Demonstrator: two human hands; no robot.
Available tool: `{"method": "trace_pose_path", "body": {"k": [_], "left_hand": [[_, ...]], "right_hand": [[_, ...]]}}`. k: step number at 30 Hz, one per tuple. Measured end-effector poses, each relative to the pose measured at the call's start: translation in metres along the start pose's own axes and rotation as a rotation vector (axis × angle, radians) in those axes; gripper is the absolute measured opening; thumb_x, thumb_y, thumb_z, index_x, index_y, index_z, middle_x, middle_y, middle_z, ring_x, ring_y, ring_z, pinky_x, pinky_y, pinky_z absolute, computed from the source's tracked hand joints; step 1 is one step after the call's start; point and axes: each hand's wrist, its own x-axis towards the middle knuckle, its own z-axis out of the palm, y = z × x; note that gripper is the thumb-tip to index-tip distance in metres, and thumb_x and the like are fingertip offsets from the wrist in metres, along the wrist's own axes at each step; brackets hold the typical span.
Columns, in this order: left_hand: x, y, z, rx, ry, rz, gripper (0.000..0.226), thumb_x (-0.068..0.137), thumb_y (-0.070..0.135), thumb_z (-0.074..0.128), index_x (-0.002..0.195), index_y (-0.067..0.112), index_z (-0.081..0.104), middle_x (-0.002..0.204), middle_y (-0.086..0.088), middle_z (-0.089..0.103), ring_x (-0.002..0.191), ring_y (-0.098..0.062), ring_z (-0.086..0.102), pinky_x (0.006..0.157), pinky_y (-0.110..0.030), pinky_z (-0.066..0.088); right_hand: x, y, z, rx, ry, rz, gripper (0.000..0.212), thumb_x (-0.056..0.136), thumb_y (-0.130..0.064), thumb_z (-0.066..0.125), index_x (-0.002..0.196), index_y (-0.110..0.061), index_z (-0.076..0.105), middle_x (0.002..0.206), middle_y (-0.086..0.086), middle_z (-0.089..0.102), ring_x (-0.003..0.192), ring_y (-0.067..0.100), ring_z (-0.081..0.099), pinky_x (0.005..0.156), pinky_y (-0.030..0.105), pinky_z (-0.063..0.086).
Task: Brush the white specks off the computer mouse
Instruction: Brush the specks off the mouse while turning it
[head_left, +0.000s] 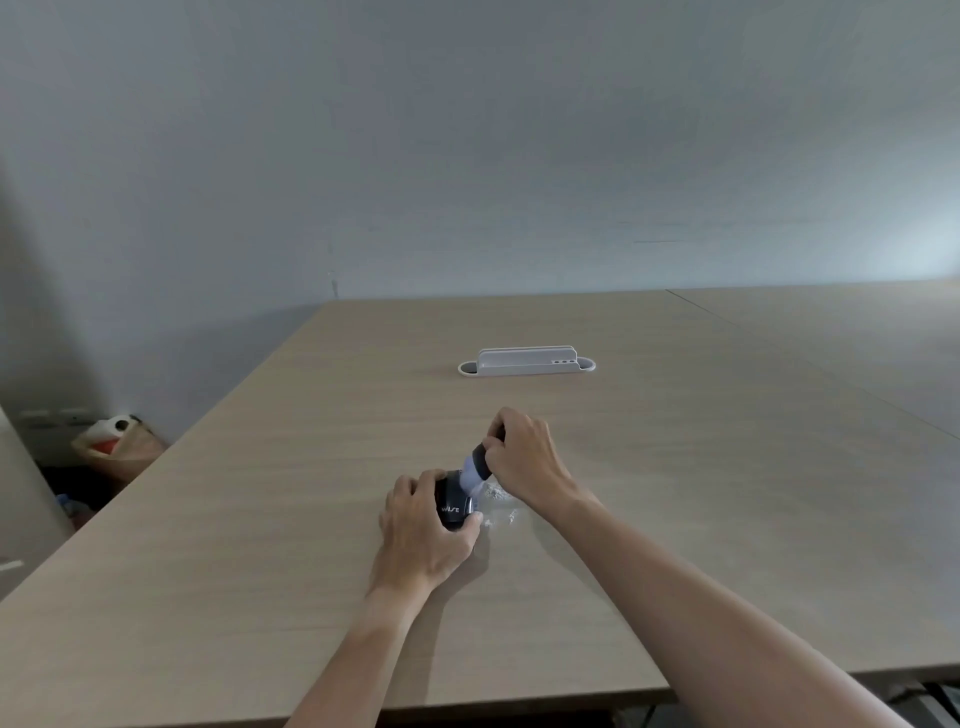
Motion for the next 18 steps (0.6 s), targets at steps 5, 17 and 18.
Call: {"method": "trace_pose_path", "body": {"k": [5, 17, 18], "left_hand": [[0.002, -0.001, 0.000, 0.022, -0.014, 0.010, 0.056, 0.061, 0.058, 0.069, 0.105, 0.029, 0.053, 0.098, 0.008, 0.050, 0.105, -0.017, 0.048, 0.093, -0.031, 0.039], [0.007, -0.004, -0.001, -0.056, -0.023, -0.003, 0.058, 0.051, 0.058, 0.072, 0.100, 0.028, 0.060, 0.088, 0.011, 0.059, 0.094, -0.010, 0.050, 0.080, -0.022, 0.036], [0.006, -0.004, -0.001, -0.055, -0.022, -0.004, 0.060, 0.051, 0.056, 0.073, 0.102, 0.028, 0.059, 0.090, 0.011, 0.059, 0.096, -0.010, 0.050, 0.080, -0.022, 0.036]], "right_hand": [[0.000, -0.013, -0.001, 0.082, -0.087, -0.003, 0.015, 0.079, -0.003, 0.053, 0.079, -0.004, 0.069, 0.083, 0.006, 0.070, 0.078, 0.018, 0.058, 0.055, 0.018, 0.041], [0.001, -0.012, -0.010, 0.097, -0.125, 0.011, 0.014, 0.077, -0.002, 0.058, 0.072, -0.004, 0.071, 0.063, -0.005, 0.068, 0.062, 0.011, 0.055, 0.054, 0.022, 0.042], [-0.001, -0.011, -0.013, 0.083, -0.213, 0.022, 0.014, 0.076, -0.003, 0.059, 0.069, -0.008, 0.069, 0.055, -0.010, 0.063, 0.055, 0.007, 0.053, 0.052, 0.021, 0.042]]}}
